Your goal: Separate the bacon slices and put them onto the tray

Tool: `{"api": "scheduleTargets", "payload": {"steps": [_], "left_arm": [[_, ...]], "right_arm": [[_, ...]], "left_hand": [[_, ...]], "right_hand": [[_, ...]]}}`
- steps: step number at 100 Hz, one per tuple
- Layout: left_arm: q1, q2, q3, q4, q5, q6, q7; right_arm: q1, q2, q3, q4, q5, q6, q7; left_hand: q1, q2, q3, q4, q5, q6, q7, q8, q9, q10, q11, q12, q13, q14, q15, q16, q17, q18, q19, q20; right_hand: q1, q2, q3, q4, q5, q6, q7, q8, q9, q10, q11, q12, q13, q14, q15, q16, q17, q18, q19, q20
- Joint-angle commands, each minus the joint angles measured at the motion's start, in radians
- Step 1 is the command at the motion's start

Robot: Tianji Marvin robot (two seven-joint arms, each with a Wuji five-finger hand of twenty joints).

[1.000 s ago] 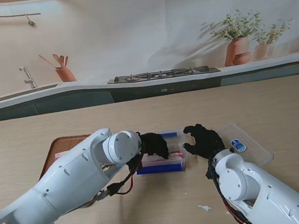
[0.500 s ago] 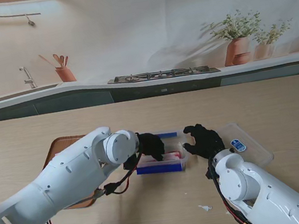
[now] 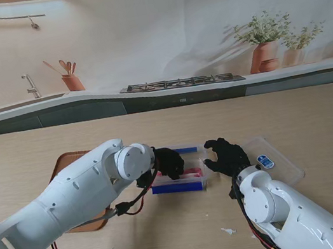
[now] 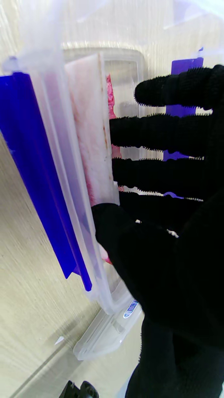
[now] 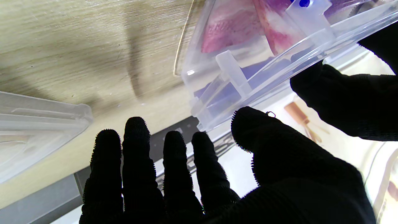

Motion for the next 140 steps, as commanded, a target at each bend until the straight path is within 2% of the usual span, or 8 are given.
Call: {"api": "scheduleTargets", "payload": {"steps": [1,22,50,69,83,98,120,140], "left_arm": [[0.0,-0.008,0.005,0.007,-0.004,-0.007,-0.018],[-0.006,-0.015,0.018,0.022,-0.013,-0.02,-0.026],[-0.02,-0.014,0.037,0.03,-0.016,-0.049,-0.046],[-0.014,-0.015,0.032,0.034,0.0,-0.065,-0.026],[0.002,-0.011,0.011,0.026,0.032,-0.073,0.016],[0.013,-0.002,-0.011,0.012,0.065,-0.097,0.049],[0.014,0.013,-0.029,-0.014,0.068,-0.127,0.045],[0.026,0.017,-0.052,-0.013,0.079,-0.152,0.067]], "right_arm": [[-0.006,-0.008,-0.004,0.0,0.002,0.003,0.015],[-0.007,-0.008,-0.002,-0.001,0.003,0.002,0.014],[-0.007,-0.008,-0.003,-0.001,0.004,0.002,0.015],[-0.007,-0.008,-0.003,-0.001,0.005,0.002,0.015],[-0.007,-0.008,-0.003,0.0,0.005,0.001,0.016],[-0.007,-0.008,-0.003,0.0,0.005,0.002,0.015],[-0.006,-0.009,-0.003,0.0,0.006,0.002,0.015],[-0.006,-0.009,-0.005,0.001,0.008,0.002,0.014]], "left_hand": [[0.021,-0.071,-0.031,-0.041,0.039,-0.049,0.04,0.011,0.04,-0.037,-0.003,0.021,0.041,-0.015,0.028,0.021,-0.003,-0.002,0.024,0.001],[0.022,-0.078,-0.026,-0.044,0.079,-0.046,-0.012,-0.057,0.127,-0.061,-0.045,0.042,0.106,-0.019,0.043,0.021,0.007,-0.002,0.026,0.003],[0.032,-0.087,-0.016,-0.047,0.123,-0.035,-0.023,-0.099,0.18,-0.06,-0.104,0.028,0.143,-0.025,0.03,0.005,0.034,-0.01,0.038,0.009],[0.043,-0.068,-0.006,-0.05,0.165,-0.031,-0.016,-0.11,0.229,-0.055,-0.124,0.012,0.185,-0.02,0.033,-0.004,0.071,-0.016,0.071,0.026],[0.066,-0.04,0.0,-0.05,0.144,-0.016,0.036,-0.062,0.215,-0.033,-0.083,0.06,0.179,-0.007,0.064,0.015,0.065,0.0,0.068,0.029],[0.093,-0.018,-0.002,-0.055,0.075,-0.001,0.094,0.049,0.182,-0.026,-0.081,0.146,0.139,-0.001,0.079,0.045,0.059,0.002,0.065,0.031],[0.107,-0.006,0.018,-0.051,-0.012,0.041,0.153,0.185,0.144,-0.001,-0.048,0.249,0.109,-0.001,0.105,0.089,0.049,0.007,0.056,0.026],[0.121,-0.01,0.037,-0.051,-0.036,0.066,0.173,0.225,0.129,0.017,-0.026,0.287,0.102,0.008,0.113,0.115,0.07,0.005,0.057,0.026]], "right_hand": [[0.022,-0.008,-0.01,0.015,0.003,-0.016,-0.005,-0.014,0.003,-0.006,0.005,0.0,0.011,0.014,0.003,-0.002,-0.003,0.013,0.012,0.015],[0.022,-0.007,-0.01,0.016,0.003,-0.016,-0.005,-0.014,0.003,-0.006,0.005,0.0,0.01,0.015,0.002,-0.002,-0.003,0.013,0.011,0.015],[0.022,-0.008,-0.01,0.016,0.003,-0.016,-0.005,-0.014,0.003,-0.006,0.005,0.0,0.011,0.014,0.002,-0.002,-0.003,0.013,0.011,0.015],[0.022,-0.007,-0.011,0.016,0.002,-0.017,-0.005,-0.014,0.003,-0.006,0.005,0.0,0.011,0.015,0.003,-0.001,-0.002,0.014,0.012,0.015],[0.022,-0.006,-0.01,0.016,0.002,-0.016,-0.005,-0.014,0.003,-0.006,0.005,0.0,0.01,0.015,0.002,-0.002,-0.001,0.014,0.012,0.015],[0.022,-0.006,-0.011,0.016,0.002,-0.015,-0.005,-0.014,0.003,-0.006,0.005,0.0,0.011,0.015,0.003,-0.002,-0.002,0.014,0.013,0.015],[0.023,-0.006,-0.011,0.016,0.001,-0.015,-0.005,-0.015,0.003,-0.006,0.005,0.0,0.01,0.014,0.002,-0.002,-0.001,0.014,0.013,0.014],[0.023,-0.004,-0.012,0.016,0.0,-0.015,-0.006,-0.015,0.003,-0.006,0.005,0.0,0.011,0.014,0.002,-0.002,-0.001,0.014,0.013,0.014]]}}
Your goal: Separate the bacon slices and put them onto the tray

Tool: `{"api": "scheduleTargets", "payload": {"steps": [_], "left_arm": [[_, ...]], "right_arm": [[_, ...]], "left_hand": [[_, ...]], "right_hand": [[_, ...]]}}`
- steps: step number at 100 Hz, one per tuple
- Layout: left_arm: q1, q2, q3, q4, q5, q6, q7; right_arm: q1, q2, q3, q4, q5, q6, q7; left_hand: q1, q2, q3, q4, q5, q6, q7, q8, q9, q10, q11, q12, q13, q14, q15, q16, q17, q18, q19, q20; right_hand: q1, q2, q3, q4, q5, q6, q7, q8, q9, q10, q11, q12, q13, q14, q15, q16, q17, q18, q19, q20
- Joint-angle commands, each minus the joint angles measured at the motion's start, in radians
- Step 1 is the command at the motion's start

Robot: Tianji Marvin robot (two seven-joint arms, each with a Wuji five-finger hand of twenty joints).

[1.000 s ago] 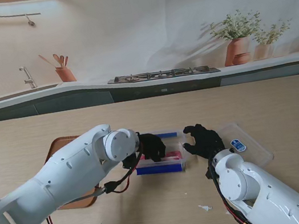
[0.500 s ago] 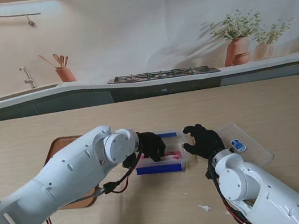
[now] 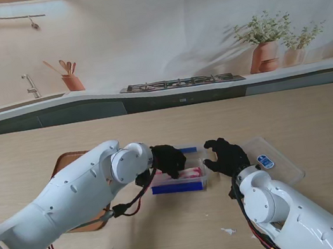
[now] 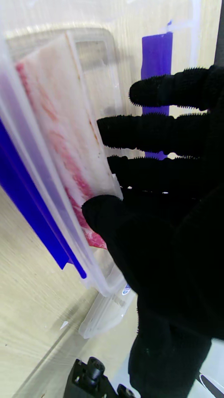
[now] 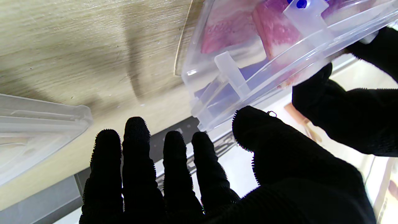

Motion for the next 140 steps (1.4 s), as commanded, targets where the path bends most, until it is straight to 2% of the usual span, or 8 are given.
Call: {"api": "scheduleTargets", "payload": {"steps": [1,29,67,86,108,124,140], "left_arm": [[0.006,0.001,-0.02,-0.008,0.005,-0.006,0.005],[0.035,0.024,-0.085,-0.058,0.075,-0.065,0.064],[0.048,0.051,-0.135,-0.104,0.113,-0.091,0.058],[0.07,0.082,-0.202,-0.169,0.162,-0.117,0.046],[0.161,0.138,-0.385,-0.293,0.22,-0.146,-0.029],[0.251,0.186,-0.572,-0.382,0.285,-0.207,-0.139],[0.336,0.221,-0.741,-0.427,0.34,-0.269,-0.239]], "right_arm": [[-0.006,-0.008,-0.005,0.001,0.002,0.003,0.014],[-0.007,-0.009,-0.003,0.0,0.002,0.003,0.011],[-0.007,-0.009,-0.002,0.001,0.004,0.0,0.011],[-0.007,-0.009,-0.002,0.0,0.005,0.001,0.012],[-0.007,-0.009,-0.001,-0.001,0.005,-0.005,0.012],[-0.007,-0.009,0.0,-0.001,0.006,-0.007,0.012],[-0.006,-0.009,-0.004,0.0,0.006,-0.005,0.012]], "left_hand": [[0.058,0.005,0.037,-0.037,-0.015,0.007,0.065,0.033,0.003,0.008,0.053,0.038,-0.019,0.015,0.032,0.037,0.006,0.006,0.044,0.015],[0.058,-0.005,0.058,-0.035,-0.027,0.011,0.081,0.063,-0.001,0.016,0.074,0.063,-0.016,0.02,0.044,0.066,0.041,0.019,0.055,0.02],[0.056,-0.004,0.063,-0.038,-0.031,0.008,0.082,0.075,-0.001,0.014,0.076,0.068,-0.013,0.018,0.039,0.079,0.052,0.016,0.056,0.021],[0.05,-0.003,0.063,-0.037,-0.032,0.003,0.08,0.076,0.0,0.01,0.075,0.068,-0.009,0.012,0.036,0.081,0.055,0.016,0.055,0.021],[0.047,-0.004,0.065,-0.032,-0.028,0.0,0.08,0.076,0.004,0.008,0.073,0.068,-0.006,0.008,0.031,0.083,0.059,0.013,0.055,0.021],[0.045,0.001,0.058,-0.03,-0.031,-0.005,0.074,0.076,0.002,0.002,0.068,0.068,-0.005,0.002,0.026,0.083,0.062,0.01,0.052,0.02],[0.048,0.003,0.052,-0.023,-0.027,-0.008,0.069,0.075,0.004,0.002,0.061,0.067,-0.002,0.001,0.017,0.082,0.068,0.007,0.048,0.017]], "right_hand": [[0.023,-0.004,0.001,0.016,0.0,-0.014,-0.005,-0.014,0.003,-0.006,0.005,0.0,0.011,0.014,0.002,-0.002,-0.001,0.014,0.013,0.014],[0.022,-0.002,0.0,0.016,-0.001,-0.015,-0.005,-0.015,0.003,-0.006,0.005,0.0,0.011,0.014,0.003,-0.001,-0.001,0.014,0.014,0.014],[0.024,-0.003,0.0,0.016,-0.002,-0.014,-0.005,-0.015,0.003,-0.006,0.005,0.0,0.011,0.017,0.003,-0.001,-0.001,0.015,0.014,0.014],[0.023,-0.003,-0.001,0.016,-0.002,-0.015,-0.005,-0.015,0.003,-0.006,0.005,0.0,0.011,0.015,0.002,-0.002,-0.001,0.015,0.014,0.014],[0.022,-0.004,-0.001,0.016,-0.003,-0.016,-0.005,-0.015,0.003,-0.006,0.005,0.0,0.011,0.016,0.002,-0.002,-0.001,0.014,0.014,0.014],[0.021,-0.003,-0.001,0.016,-0.003,-0.015,-0.005,-0.015,0.003,-0.006,0.005,0.0,0.012,0.016,0.002,-0.002,-0.002,0.016,0.013,0.013],[0.021,-0.004,-0.001,0.016,-0.003,-0.016,-0.005,-0.015,0.003,-0.006,0.005,0.0,0.012,0.015,0.002,-0.002,-0.001,0.015,0.013,0.013]]}}
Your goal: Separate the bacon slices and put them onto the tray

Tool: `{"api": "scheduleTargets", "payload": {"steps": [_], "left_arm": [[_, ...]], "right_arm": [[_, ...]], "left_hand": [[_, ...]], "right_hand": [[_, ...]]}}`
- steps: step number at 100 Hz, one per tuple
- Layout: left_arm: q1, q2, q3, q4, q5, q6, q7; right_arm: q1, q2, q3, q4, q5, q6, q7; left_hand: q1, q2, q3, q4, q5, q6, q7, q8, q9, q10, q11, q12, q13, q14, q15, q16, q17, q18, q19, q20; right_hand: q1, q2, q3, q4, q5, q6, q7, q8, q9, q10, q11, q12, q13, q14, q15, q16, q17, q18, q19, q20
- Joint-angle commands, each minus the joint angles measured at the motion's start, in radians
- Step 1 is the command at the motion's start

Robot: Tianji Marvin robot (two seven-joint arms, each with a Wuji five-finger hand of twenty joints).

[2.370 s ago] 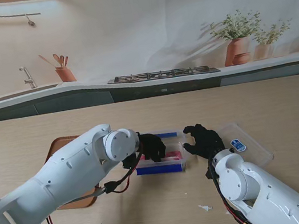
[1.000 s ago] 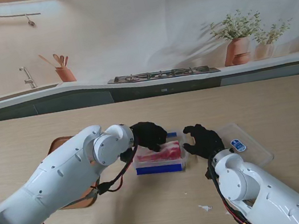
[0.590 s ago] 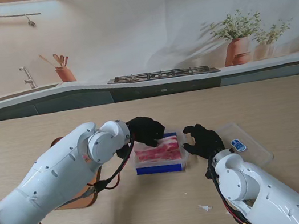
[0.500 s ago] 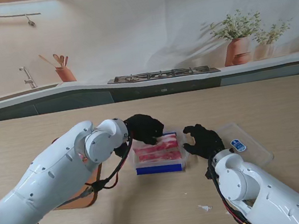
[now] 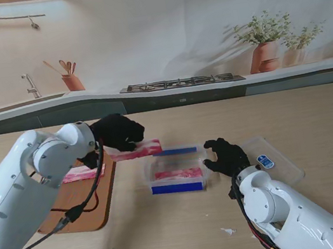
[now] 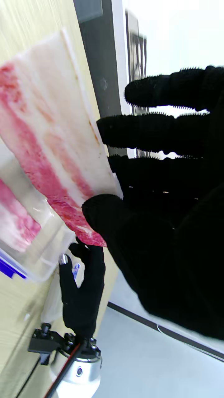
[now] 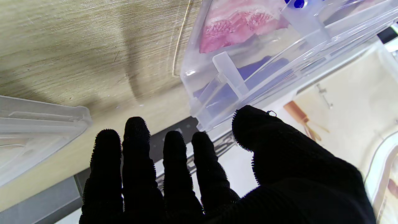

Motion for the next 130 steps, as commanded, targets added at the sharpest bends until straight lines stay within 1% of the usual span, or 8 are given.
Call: {"api": "scheduleTargets", "payload": {"steps": [1,20,29,42,51,80,101,130], "left_arm": [[0.013,0.041,-0.029,0.003,-0.004,0.009,-0.034],[0.084,0.064,-0.153,0.017,0.052,-0.038,-0.1],[0.104,0.071,-0.184,0.04,0.069,-0.038,-0.123],[0.117,0.074,-0.203,0.088,0.111,-0.038,-0.123],[0.114,0.078,-0.198,0.124,0.124,-0.026,-0.138],[0.102,0.08,-0.158,0.231,0.153,0.003,-0.126],[0.063,0.084,-0.118,0.312,0.167,0.023,-0.13],[0.014,0.086,-0.052,0.399,0.186,0.074,-0.124]], "right_arm": [[-0.005,-0.008,-0.005,-0.001,0.001,-0.001,0.014],[-0.001,-0.008,-0.011,0.0,0.002,0.002,0.016],[0.0,-0.008,-0.014,0.001,0.001,0.003,0.017],[0.003,-0.008,-0.019,0.002,0.002,0.008,0.021],[0.003,-0.008,-0.02,0.001,0.001,0.008,0.021],[-0.001,-0.008,-0.016,-0.002,0.002,0.009,0.018],[-0.008,-0.008,-0.007,-0.009,0.0,0.007,0.016],[-0.007,-0.008,-0.01,-0.009,-0.001,0.009,0.017]], "left_hand": [[0.048,0.006,0.038,-0.013,-0.016,-0.021,0.051,0.02,0.007,-0.005,0.033,0.023,-0.003,-0.007,0.004,0.02,0.007,0.007,0.048,0.017],[0.053,0.009,0.026,-0.008,-0.015,-0.021,0.045,0.024,0.006,-0.005,0.026,0.029,-0.005,-0.007,-0.003,0.022,0.007,0.003,0.044,0.015],[0.057,0.011,0.022,-0.006,-0.017,-0.02,0.041,0.025,0.002,-0.003,0.023,0.032,-0.01,-0.005,-0.007,0.023,0.006,0.0,0.038,0.012],[0.062,0.014,0.009,0.0,-0.017,-0.023,0.036,0.034,0.0,-0.007,0.016,0.041,-0.014,-0.006,-0.01,0.03,0.008,-0.003,0.027,0.006],[0.065,0.017,0.007,0.002,-0.02,-0.025,0.033,0.034,-0.007,-0.006,0.013,0.045,-0.026,-0.006,-0.014,0.031,-0.003,-0.012,0.023,0.004],[0.066,0.017,0.0,0.008,-0.016,-0.037,0.027,0.032,-0.007,-0.01,0.006,0.046,-0.034,-0.009,-0.018,0.033,-0.014,-0.019,0.019,0.002],[0.073,0.024,-0.01,0.009,-0.02,-0.051,0.026,0.035,-0.021,-0.016,0.0,0.053,-0.058,-0.013,-0.026,0.033,-0.036,-0.039,0.014,0.0],[0.083,0.031,-0.028,0.013,-0.023,-0.059,0.018,0.033,-0.034,-0.017,-0.007,0.055,-0.089,-0.015,-0.031,0.033,-0.064,-0.041,0.009,-0.003]], "right_hand": [[0.021,-0.003,0.0,0.016,-0.004,-0.016,-0.006,-0.006,0.003,-0.006,0.005,0.0,0.012,0.015,0.002,-0.002,-0.001,0.014,0.013,0.013],[0.021,-0.003,-0.001,0.016,-0.005,-0.016,-0.006,-0.006,0.003,-0.006,0.005,0.0,0.012,0.015,0.002,-0.002,-0.001,0.014,0.013,0.014],[0.02,-0.003,-0.001,0.016,-0.004,-0.015,-0.005,-0.006,0.003,-0.006,0.005,0.0,0.012,0.015,0.001,-0.002,-0.001,0.014,0.013,0.014],[0.021,-0.003,-0.002,0.016,-0.004,-0.016,-0.005,-0.006,0.003,-0.006,0.005,0.0,0.013,0.016,0.002,-0.002,-0.001,0.015,0.012,0.013],[0.02,-0.002,-0.003,0.016,-0.004,-0.017,-0.005,-0.006,0.003,-0.006,0.005,0.0,0.013,0.016,0.002,-0.002,-0.001,0.015,0.012,0.014],[0.02,-0.003,-0.003,0.016,-0.004,-0.016,-0.006,-0.006,0.003,-0.006,0.005,0.0,0.013,0.016,0.001,-0.002,-0.002,0.015,0.012,0.013],[0.02,-0.001,-0.003,0.016,-0.004,-0.017,-0.006,-0.006,0.003,-0.006,0.005,0.0,0.012,0.017,0.0,-0.003,-0.003,0.016,0.01,0.013],[0.019,0.001,-0.006,0.016,-0.005,-0.017,-0.007,-0.006,0.003,-0.006,0.005,0.0,0.011,0.017,0.0,-0.003,-0.003,0.015,0.01,0.014]]}}
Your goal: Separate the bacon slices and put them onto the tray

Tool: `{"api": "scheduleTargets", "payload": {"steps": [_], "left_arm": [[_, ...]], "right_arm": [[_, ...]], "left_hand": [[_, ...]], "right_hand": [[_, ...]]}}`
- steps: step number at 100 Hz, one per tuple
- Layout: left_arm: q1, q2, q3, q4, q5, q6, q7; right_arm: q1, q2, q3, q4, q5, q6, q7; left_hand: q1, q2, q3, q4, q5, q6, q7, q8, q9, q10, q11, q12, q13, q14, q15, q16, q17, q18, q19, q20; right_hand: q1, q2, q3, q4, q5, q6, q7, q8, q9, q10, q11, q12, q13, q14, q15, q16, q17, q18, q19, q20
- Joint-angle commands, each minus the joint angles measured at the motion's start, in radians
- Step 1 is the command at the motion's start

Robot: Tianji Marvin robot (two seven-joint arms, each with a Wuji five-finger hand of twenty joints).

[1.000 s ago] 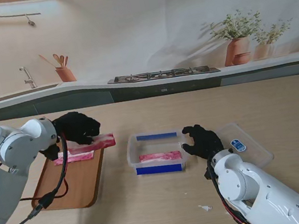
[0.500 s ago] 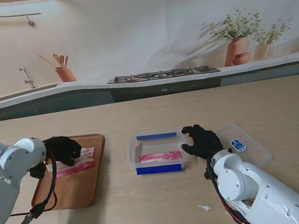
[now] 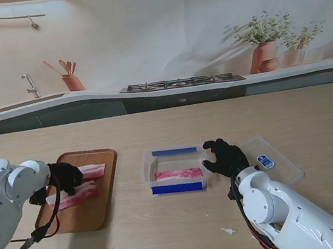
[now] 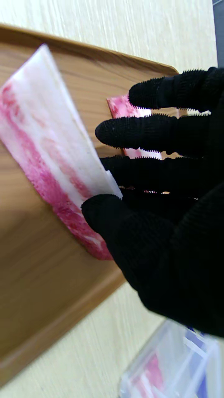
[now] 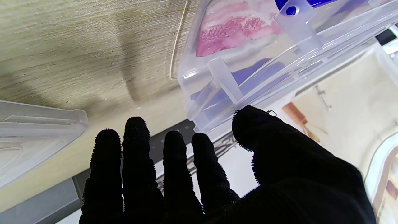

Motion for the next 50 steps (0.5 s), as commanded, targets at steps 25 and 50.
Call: {"api": "scheduleTargets", "payload": {"steps": [25,50], "left_arm": [[-0.032,-0.008,0.044,0.064,0.055,-0.002,0.083],[-0.078,-0.004,0.108,0.102,0.073,-0.046,0.107]], "right_arm": [[-0.006,-0.008,-0.004,-0.005,0.0,0.006,0.013],[-0.008,-0.008,-0.003,-0.006,0.0,0.007,0.013]], "left_hand": [[0.065,0.028,-0.025,-0.001,0.003,-0.043,0.014,-0.052,0.008,-0.029,-0.017,-0.029,-0.017,-0.014,-0.02,-0.015,-0.017,0.004,0.014,-0.002],[0.072,0.045,-0.054,-0.002,-0.011,-0.092,0.032,-0.052,-0.015,-0.053,-0.006,-0.028,-0.05,-0.037,-0.021,-0.022,-0.045,-0.002,0.0,-0.009]], "right_hand": [[0.019,0.002,-0.006,0.017,-0.004,-0.018,0.005,-0.004,0.003,-0.006,0.004,-0.001,0.01,0.017,-0.001,-0.003,-0.003,0.016,0.009,0.014],[0.019,0.003,-0.007,0.017,-0.004,-0.018,0.005,-0.004,0.003,-0.006,0.004,-0.001,0.01,0.017,-0.001,-0.003,-0.004,0.017,0.008,0.014]]}}
